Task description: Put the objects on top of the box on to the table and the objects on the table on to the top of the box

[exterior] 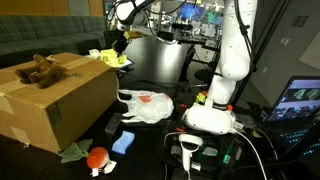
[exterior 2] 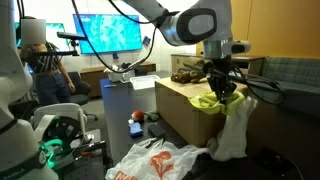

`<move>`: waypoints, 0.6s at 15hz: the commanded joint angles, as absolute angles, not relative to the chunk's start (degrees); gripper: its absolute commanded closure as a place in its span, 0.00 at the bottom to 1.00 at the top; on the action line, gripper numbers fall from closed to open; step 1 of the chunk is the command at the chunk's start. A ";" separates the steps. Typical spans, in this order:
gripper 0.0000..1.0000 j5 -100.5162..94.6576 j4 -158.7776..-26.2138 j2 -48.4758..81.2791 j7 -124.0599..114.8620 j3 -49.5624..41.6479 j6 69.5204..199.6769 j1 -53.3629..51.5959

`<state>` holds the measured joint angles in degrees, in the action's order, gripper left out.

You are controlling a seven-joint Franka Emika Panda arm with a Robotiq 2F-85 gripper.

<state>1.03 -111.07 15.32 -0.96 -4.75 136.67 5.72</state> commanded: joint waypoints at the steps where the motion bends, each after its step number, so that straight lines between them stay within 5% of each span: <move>1: 0.97 5.81 -117.93 11.27 -4.74 -6.43 139.17 7.99; 9: 0.97 9.44 -118.30 13.50 -14.61 -10.35 136.08 10.28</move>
<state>8.28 -118.59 13.46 -10.09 -9.44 137.05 10.23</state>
